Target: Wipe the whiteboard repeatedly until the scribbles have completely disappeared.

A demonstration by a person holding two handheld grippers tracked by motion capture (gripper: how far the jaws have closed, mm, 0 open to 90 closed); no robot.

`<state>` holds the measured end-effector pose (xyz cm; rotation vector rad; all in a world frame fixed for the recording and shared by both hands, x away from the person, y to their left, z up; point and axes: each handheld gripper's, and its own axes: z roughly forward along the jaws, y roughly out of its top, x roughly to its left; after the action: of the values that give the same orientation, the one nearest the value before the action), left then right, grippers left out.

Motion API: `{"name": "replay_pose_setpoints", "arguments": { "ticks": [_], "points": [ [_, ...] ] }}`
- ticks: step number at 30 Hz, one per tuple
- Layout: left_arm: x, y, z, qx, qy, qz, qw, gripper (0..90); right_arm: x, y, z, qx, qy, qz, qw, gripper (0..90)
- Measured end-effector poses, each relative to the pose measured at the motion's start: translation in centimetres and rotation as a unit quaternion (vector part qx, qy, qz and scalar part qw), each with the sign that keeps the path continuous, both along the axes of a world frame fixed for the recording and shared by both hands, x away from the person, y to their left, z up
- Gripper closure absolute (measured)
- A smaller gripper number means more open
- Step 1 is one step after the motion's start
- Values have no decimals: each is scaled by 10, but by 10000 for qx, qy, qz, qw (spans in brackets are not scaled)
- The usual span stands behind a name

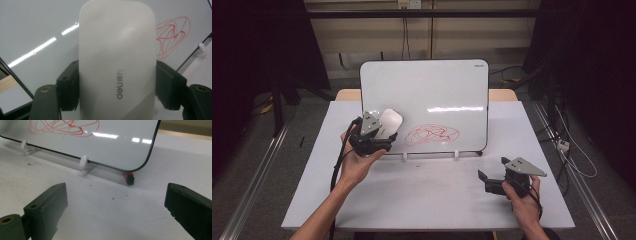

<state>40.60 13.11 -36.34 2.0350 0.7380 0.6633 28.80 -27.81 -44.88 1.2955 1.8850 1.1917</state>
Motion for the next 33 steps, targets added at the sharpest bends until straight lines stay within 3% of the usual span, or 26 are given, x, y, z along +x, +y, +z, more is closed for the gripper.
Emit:
{"name": "replay_pose_setpoints", "arguments": {
  "ticks": [7,10,17,24,33],
  "points": [
    [0,-9,-3,56,12,-163,9999,308,1,3,0,-25,24,-23,10000,46],
    [0,-14,-4,85,-8,-109,9999,307,0,2,0,-14,11,-33,10000,44],
    [2,-29,0,342,-102,-150,9993,308,0,-1,0,-23,-1,-64,10000,45],
    [6,-45,0,456,-188,-215,9986,308,-1,0,0,-24,-8,-38,10000,45],
    [15,-59,-6,894,-316,-212,9953,308,1,1,-1,-46,10,-21,10000,45]
  ]
}}
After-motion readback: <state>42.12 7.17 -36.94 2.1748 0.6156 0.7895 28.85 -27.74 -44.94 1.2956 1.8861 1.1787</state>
